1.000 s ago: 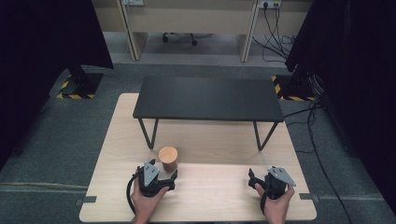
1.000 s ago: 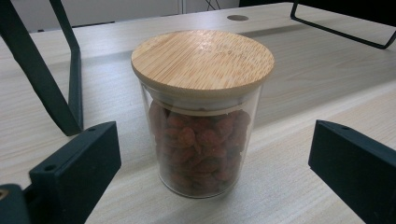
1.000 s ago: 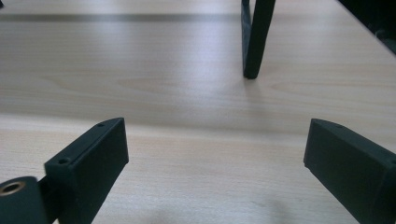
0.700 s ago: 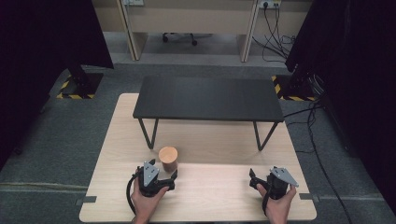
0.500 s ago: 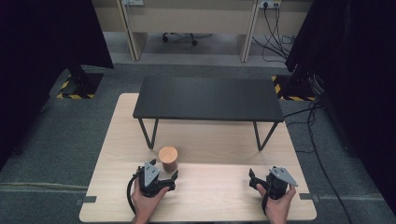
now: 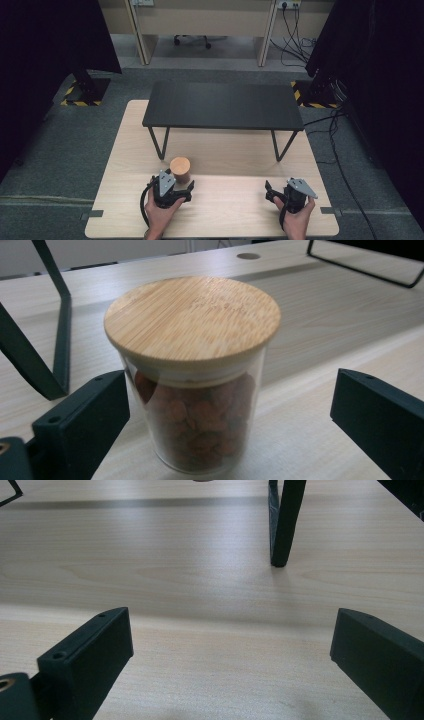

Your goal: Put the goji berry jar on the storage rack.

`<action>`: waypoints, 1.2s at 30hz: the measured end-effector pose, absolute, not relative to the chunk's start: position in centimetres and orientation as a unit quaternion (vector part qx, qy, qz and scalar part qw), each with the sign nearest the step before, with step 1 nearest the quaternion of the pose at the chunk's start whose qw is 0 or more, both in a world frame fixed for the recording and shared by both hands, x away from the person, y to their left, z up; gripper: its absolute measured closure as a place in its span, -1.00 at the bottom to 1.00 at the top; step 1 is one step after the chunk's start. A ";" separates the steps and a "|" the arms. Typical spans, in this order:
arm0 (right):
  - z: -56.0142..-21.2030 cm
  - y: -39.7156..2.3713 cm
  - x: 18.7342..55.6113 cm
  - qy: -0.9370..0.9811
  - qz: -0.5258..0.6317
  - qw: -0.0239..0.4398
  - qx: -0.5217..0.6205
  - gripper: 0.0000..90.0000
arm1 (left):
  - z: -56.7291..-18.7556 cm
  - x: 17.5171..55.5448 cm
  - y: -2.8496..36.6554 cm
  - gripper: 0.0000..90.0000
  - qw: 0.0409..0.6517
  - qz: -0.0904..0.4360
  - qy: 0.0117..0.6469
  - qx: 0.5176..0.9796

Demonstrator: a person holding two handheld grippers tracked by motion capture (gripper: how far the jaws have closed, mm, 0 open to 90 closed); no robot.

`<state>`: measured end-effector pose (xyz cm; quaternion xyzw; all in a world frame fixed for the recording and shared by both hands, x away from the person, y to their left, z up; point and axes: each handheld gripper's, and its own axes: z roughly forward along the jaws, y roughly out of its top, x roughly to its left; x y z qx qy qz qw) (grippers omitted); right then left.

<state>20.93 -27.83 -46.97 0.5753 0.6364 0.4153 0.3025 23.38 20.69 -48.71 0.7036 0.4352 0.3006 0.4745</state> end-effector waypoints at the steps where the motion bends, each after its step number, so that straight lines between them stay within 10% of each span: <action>1: -47.0 -27.8 20.9 0.636 0.416 0.302 0.575 -0.92 | -48.7 23.5 20.6 -0.96 0.473 0.302 0.438 0.702; 19: -47.0 -27.9 21.0 0.641 0.421 0.294 0.570 -0.89 | -48.2 25.2 19.8 -0.45 0.451 0.305 0.462 0.700; 36: -46.9 -27.9 21.1 0.644 0.423 0.289 0.569 -0.89 | -48.0 25.6 20.9 -0.43 0.468 0.286 0.464 0.696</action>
